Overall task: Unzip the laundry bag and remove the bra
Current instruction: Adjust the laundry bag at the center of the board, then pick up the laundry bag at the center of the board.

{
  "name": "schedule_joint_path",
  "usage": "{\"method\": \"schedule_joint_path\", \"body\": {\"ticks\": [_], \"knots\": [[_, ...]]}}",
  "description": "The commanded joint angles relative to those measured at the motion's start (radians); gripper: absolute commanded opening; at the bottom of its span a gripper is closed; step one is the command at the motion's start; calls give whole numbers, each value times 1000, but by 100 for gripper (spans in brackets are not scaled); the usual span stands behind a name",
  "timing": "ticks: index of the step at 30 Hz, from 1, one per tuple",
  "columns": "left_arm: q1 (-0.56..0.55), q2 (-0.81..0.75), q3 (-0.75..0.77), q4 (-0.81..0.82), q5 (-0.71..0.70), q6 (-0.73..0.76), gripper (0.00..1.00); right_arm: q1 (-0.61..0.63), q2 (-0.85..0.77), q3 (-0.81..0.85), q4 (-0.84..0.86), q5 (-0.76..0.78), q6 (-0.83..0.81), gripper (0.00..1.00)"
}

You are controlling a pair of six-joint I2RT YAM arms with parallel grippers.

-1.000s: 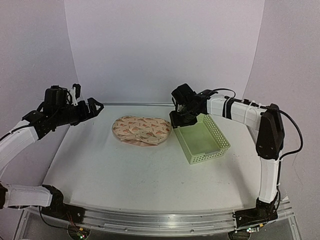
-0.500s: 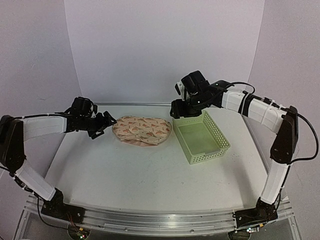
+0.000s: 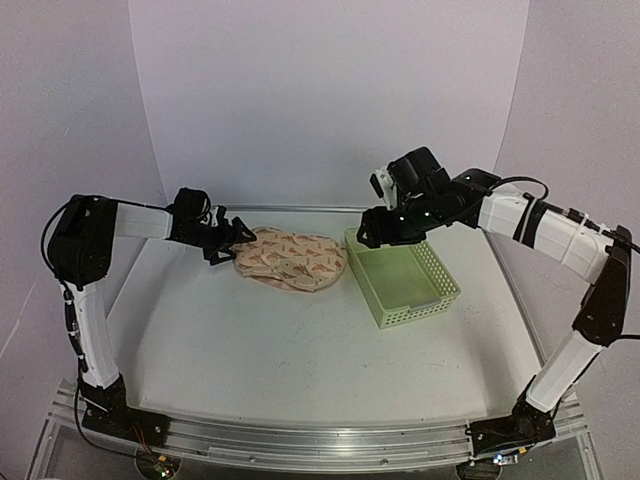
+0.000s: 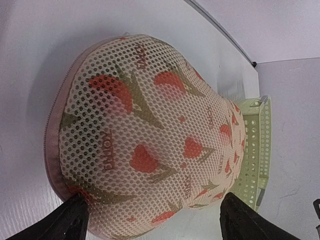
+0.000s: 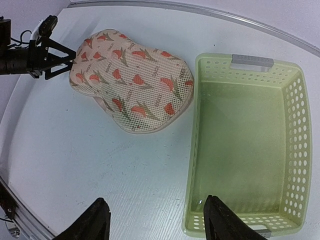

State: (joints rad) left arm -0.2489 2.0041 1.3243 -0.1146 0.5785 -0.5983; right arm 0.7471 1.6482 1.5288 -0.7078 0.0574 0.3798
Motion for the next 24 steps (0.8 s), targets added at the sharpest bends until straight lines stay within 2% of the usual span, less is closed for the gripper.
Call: {"method": "schedule_joint_path", "body": {"ticks": [1, 11, 15, 24], "knots": [[29, 38, 92, -46, 48, 81, 92, 6, -69, -27, 20, 18, 29, 65], [44, 39, 249, -259, -76, 232, 92, 8, -74, -40, 25, 17, 39, 65], [45, 108, 357, -328, -116, 286, 93, 9, -76, -45, 27, 17, 44, 65], [50, 282, 569, -409, -107, 359, 95, 16, -95, -61, 26, 27, 56, 66]]}}
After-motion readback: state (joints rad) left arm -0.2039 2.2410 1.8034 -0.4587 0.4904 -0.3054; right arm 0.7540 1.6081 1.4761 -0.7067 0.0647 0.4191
